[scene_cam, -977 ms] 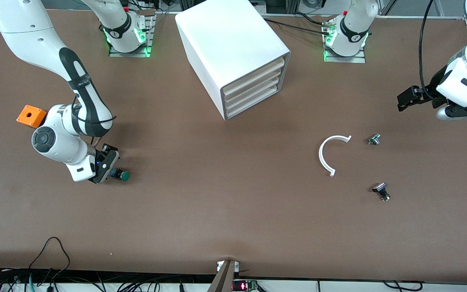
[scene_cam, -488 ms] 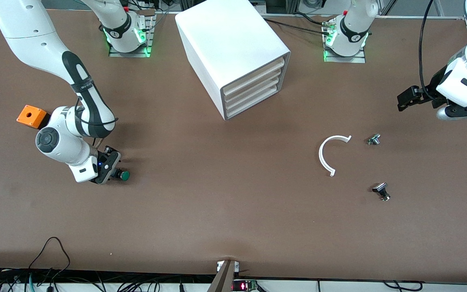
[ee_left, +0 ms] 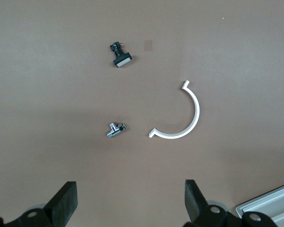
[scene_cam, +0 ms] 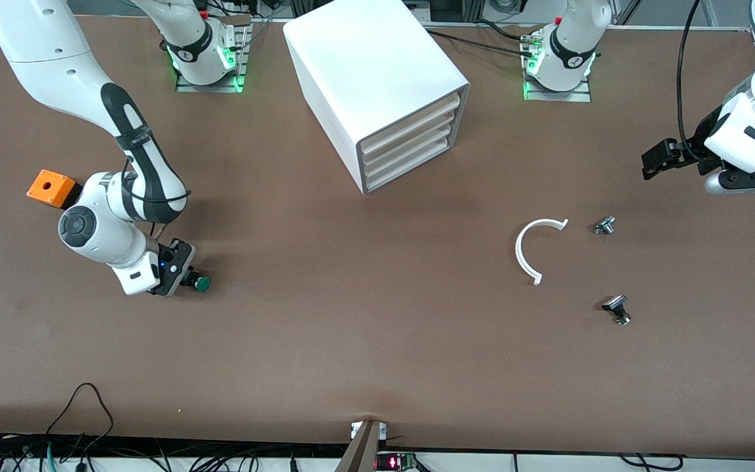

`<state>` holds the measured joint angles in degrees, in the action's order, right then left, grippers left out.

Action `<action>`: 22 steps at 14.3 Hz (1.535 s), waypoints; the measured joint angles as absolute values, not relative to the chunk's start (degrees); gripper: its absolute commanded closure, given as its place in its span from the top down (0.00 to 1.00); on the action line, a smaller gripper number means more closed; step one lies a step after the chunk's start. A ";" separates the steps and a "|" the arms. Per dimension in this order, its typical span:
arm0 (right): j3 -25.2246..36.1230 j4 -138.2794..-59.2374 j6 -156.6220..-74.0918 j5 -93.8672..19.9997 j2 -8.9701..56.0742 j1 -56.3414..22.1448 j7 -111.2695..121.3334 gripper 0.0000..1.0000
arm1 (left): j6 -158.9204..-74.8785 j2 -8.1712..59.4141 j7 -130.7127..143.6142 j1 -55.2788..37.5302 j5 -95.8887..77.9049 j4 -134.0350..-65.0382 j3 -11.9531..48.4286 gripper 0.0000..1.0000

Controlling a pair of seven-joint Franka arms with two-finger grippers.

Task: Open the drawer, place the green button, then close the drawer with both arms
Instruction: 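Lower the right gripper and grasp the green button, then lift the button with the right gripper while the left gripper reaches the drawer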

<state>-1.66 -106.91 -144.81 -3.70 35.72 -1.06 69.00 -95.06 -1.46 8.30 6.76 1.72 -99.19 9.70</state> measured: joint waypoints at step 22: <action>-10.28 -86.29 -116.23 -9.53 24.32 -4.41 32.97 0.07 | -93.35 18.87 3.49 3.45 -9.36 -99.48 12.24 1.00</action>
<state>-10.28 -86.29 -116.23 -9.53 24.32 -4.41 32.97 -93.35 18.87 3.49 3.45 -9.36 -99.48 12.24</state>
